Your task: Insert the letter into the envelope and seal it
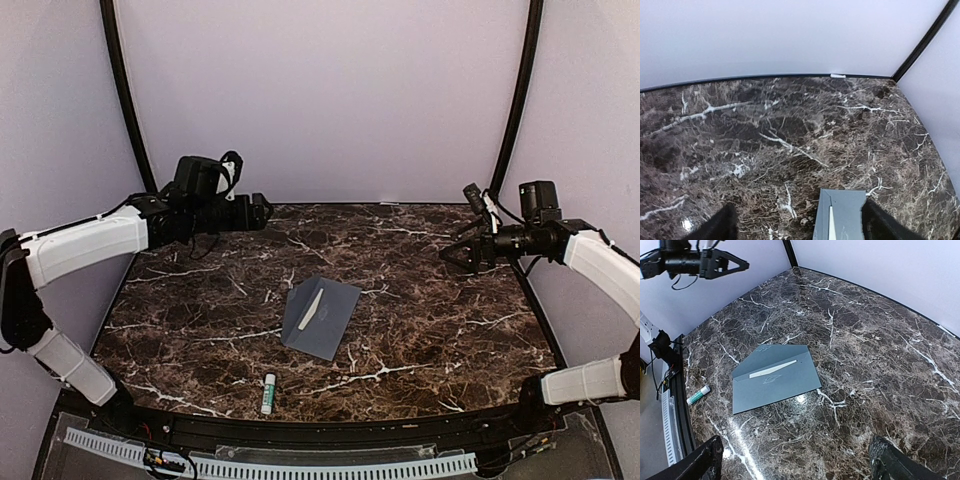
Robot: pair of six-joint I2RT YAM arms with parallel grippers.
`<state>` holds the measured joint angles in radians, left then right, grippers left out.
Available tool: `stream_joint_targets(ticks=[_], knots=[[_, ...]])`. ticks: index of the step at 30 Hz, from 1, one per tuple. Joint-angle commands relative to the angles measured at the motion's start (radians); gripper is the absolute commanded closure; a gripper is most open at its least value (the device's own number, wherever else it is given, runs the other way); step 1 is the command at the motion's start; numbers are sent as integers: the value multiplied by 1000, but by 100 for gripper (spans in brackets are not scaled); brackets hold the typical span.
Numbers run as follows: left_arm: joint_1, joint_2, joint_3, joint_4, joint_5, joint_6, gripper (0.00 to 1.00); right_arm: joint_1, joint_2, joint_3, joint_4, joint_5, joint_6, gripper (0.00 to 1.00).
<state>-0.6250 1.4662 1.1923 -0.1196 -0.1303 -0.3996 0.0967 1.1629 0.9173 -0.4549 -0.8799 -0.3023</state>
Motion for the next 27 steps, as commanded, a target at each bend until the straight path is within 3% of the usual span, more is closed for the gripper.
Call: stream_joint_targets(ticks=[1, 3, 6, 8, 21, 25, 27], knots=[[86, 194, 55, -49, 413, 121, 42, -3, -11, -1, 0, -14, -15, 3], [95, 306, 194, -138, 544, 141, 56, -4, -8, 0, -15, -21, -25, 5], [90, 459, 356, -408, 651, 179, 61, -3, -8, -1, -26, -22, -43, 6], [79, 522, 412, -486, 675, 206, 62, -4, -9, -2, -27, -18, -52, 7], [18, 670, 464, -509, 602, 119, 64, -2, 17, 12, -59, -24, -85, 9], [12, 703, 507, -540, 544, 98, 70, -2, 7, 8, -60, -22, -86, 9], [12, 713, 522, -552, 530, 93, 77, -2, 4, 6, -60, -22, -88, 9]])
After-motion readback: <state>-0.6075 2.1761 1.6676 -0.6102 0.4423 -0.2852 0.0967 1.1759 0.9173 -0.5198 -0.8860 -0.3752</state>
